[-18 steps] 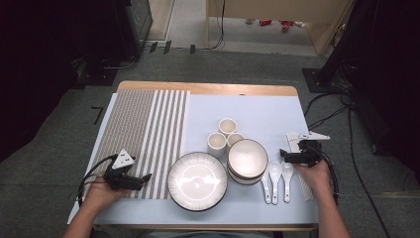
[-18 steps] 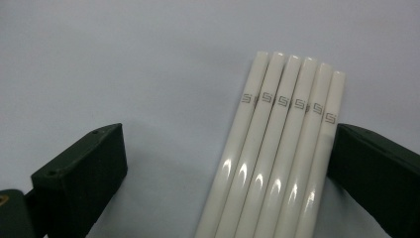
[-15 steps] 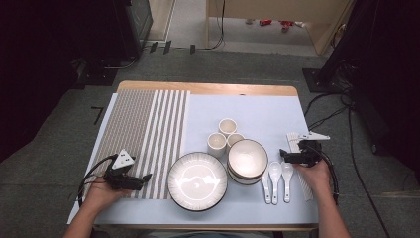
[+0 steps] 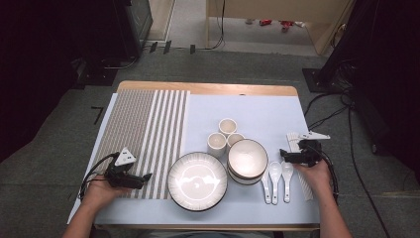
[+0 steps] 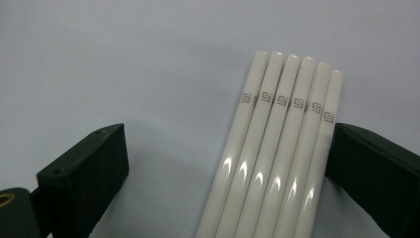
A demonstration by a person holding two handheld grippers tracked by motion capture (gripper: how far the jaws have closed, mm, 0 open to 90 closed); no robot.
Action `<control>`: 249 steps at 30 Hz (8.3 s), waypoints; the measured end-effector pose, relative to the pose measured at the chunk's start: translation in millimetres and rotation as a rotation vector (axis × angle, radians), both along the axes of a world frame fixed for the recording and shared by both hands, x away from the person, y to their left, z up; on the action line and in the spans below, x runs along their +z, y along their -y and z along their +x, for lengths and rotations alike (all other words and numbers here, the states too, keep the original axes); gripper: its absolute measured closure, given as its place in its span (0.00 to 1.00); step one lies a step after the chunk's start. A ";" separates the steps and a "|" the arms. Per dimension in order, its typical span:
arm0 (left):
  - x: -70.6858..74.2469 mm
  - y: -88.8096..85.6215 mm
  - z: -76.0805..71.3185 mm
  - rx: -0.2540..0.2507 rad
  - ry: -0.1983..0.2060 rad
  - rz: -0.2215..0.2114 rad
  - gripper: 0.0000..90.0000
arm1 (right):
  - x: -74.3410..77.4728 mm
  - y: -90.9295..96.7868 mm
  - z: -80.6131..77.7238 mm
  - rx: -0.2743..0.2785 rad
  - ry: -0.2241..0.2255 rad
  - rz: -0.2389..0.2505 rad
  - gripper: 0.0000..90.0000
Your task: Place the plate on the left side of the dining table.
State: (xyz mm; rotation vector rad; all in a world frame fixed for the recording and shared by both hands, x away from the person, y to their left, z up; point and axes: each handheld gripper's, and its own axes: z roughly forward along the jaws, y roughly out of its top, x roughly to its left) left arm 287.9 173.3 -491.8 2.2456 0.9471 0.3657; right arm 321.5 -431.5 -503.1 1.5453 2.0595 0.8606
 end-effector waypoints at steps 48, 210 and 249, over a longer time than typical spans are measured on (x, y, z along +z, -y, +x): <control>19.2 -10.7 10.7 0.034 -0.098 -0.149 0.35 | 30.7 7.8 -14.4 -0.036 0.016 0.103 0.29; 42.3 25.9 13.5 -0.014 -0.109 -0.179 0.39 | 131.6 -126.8 -88.3 0.447 0.099 0.209 0.43; 45.4 35.1 9.9 -0.048 -0.083 -0.186 0.38 | 123.3 -148.3 -114.4 0.513 0.119 0.216 0.64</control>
